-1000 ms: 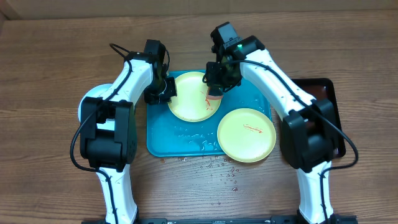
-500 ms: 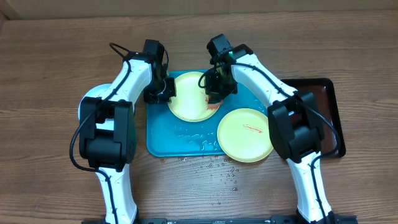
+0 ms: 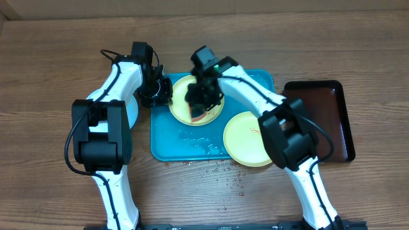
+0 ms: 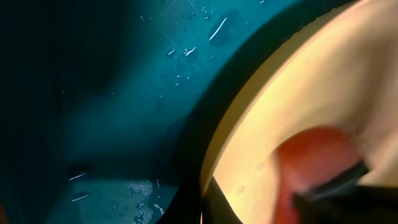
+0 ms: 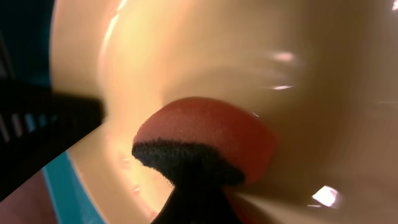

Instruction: Clean dirty plates on tray and stack at the side

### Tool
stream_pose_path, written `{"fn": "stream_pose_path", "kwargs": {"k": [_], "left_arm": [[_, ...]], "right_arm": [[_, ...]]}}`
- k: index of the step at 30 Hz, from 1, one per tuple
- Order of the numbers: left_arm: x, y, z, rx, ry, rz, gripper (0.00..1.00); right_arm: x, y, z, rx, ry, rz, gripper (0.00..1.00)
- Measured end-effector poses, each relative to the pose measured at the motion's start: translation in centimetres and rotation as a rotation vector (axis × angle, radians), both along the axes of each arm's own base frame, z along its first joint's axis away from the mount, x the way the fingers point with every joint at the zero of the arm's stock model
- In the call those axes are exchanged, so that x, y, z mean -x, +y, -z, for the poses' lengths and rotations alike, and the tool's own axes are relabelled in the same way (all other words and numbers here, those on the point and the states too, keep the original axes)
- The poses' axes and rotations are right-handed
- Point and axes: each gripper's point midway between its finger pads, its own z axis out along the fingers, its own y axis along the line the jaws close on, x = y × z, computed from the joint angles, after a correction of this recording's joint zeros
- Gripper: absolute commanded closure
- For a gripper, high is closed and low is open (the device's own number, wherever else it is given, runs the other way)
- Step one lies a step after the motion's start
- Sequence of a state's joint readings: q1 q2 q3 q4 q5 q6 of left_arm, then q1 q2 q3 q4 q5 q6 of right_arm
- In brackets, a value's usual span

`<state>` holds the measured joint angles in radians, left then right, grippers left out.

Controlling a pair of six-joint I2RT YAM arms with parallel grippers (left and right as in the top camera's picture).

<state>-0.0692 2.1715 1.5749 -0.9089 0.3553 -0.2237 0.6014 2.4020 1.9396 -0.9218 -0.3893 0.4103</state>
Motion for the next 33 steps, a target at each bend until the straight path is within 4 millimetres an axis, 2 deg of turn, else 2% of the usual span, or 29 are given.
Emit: {"fn": "stream_pose_path", "kwargs": {"k": [4, 9, 18, 22, 26, 33], "left_arm": [[0.0, 0.0, 0.0, -0.001, -0.005, 0.013, 0.96], [-0.1, -0.3, 0.0, 0.011, -0.010, 0.024, 0.96], [0.1, -0.9, -0.1, 0.030, -0.008, 0.032, 0.96], [0.1, -0.9, -0.1, 0.031, -0.008, 0.033, 0.96], [0.0, -1.0, -0.1, 0.033, -0.011, 0.034, 0.96], [-0.5, -0.9, -0.2, 0.035, -0.033, 0.031, 0.96]], "right_arm": [[0.5, 0.6, 0.0, -0.020, 0.003, -0.032, 0.96], [-0.7, -0.3, 0.0, -0.053, 0.001, -0.031, 0.96], [-4.5, -5.6, 0.0, 0.059, -0.071, 0.041, 0.96], [-5.7, -8.4, -0.1, 0.170, -0.105, 0.067, 0.96], [-5.7, -9.7, -0.1, 0.272, -0.130, 0.052, 0.96], [-4.3, -9.2, -0.1, 0.399, -0.172, -0.020, 0.96]]}}
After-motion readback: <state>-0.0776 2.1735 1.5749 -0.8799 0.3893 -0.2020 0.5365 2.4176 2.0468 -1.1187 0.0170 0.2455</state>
